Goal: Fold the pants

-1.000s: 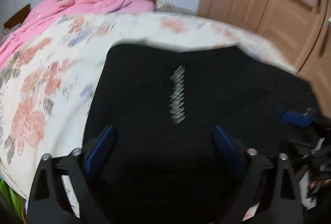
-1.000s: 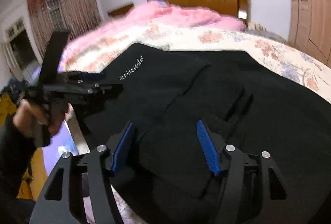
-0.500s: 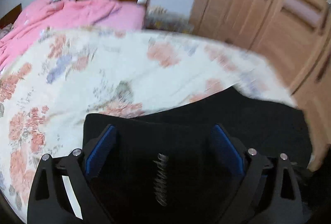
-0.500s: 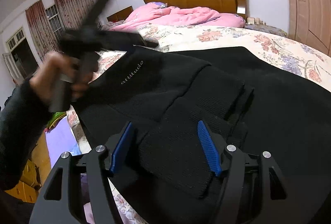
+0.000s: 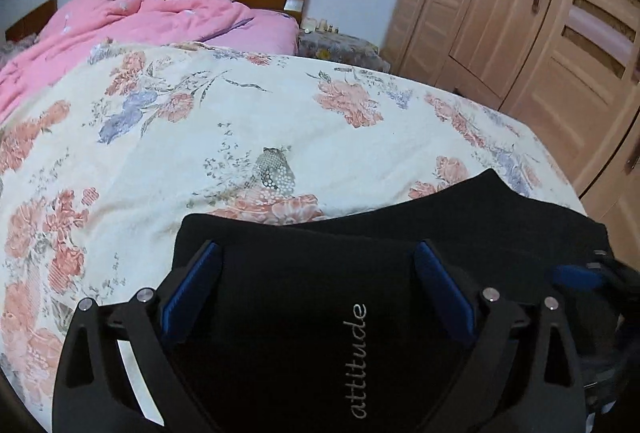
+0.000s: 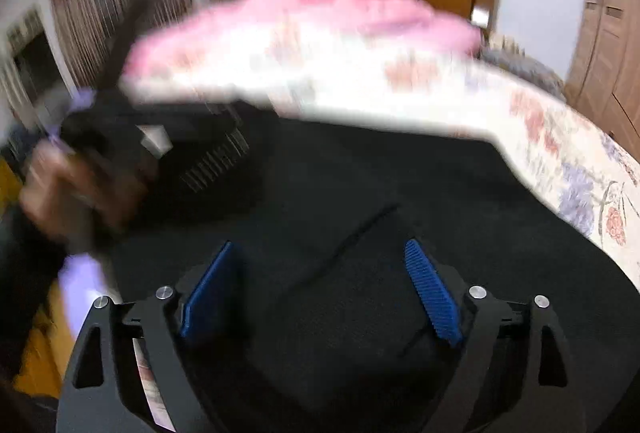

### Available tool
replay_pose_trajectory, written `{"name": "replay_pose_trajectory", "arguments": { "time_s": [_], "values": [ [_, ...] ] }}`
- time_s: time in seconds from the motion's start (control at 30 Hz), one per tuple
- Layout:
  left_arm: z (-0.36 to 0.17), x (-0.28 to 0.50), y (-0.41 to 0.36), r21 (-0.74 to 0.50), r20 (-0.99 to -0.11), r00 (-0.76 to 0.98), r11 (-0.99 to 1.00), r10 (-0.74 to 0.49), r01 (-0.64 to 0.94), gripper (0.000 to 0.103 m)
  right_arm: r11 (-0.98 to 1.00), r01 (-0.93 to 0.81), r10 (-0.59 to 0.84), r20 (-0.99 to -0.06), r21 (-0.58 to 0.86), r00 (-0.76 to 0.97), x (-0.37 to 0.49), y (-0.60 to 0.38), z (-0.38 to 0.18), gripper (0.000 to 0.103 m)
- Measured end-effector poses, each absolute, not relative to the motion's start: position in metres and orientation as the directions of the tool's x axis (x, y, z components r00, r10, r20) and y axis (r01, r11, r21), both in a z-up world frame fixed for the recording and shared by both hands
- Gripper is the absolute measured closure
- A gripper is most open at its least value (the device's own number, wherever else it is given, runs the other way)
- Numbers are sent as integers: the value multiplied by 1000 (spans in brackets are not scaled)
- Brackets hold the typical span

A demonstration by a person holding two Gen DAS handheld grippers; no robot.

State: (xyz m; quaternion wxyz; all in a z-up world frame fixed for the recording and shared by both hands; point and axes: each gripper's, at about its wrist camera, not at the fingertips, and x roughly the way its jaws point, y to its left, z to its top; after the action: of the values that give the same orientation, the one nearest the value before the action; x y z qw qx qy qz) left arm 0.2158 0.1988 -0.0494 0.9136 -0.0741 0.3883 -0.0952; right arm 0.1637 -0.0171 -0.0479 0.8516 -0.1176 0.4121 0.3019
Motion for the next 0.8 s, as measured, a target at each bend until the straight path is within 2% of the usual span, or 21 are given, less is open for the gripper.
{"name": "replay_pose_trajectory", "arguments": {
  "time_s": [0.03, 0.23, 0.33, 0.47, 0.6, 0.73, 0.8],
  "values": [
    [-49, 216, 199, -212, -694, 681, 970, -234, 117, 6, 786, -617, 419, -765, 36, 489, 163, -16, -49, 14],
    [-51, 216, 189, -145, -711, 679, 983, -180, 109, 6, 823, -560, 452, -707, 96, 544, 150, -33, -31, 18],
    [-52, 216, 190, -147, -710, 680, 983, -182, 110, 6, 834, -551, 362, -778, 24, 514, 157, -28, -51, 14],
    [-52, 215, 188, -133, -713, 680, 985, -170, 107, 6, 840, -542, 362, -772, 27, 523, 155, -29, -49, 14],
    [-51, 214, 187, -116, -714, 683, 988, -153, 101, 6, 854, -519, 391, -715, 46, 580, 132, -41, -31, 14],
    [-33, 189, 184, -45, -660, 750, 999, -35, 8, 6, 830, -558, 414, -672, 2, 614, 93, -46, -18, 13],
    [-20, 159, 177, -40, -625, 780, 999, -38, 17, 5, 814, -580, 412, -677, -28, 610, 78, -48, -20, 13]
  ]
}}
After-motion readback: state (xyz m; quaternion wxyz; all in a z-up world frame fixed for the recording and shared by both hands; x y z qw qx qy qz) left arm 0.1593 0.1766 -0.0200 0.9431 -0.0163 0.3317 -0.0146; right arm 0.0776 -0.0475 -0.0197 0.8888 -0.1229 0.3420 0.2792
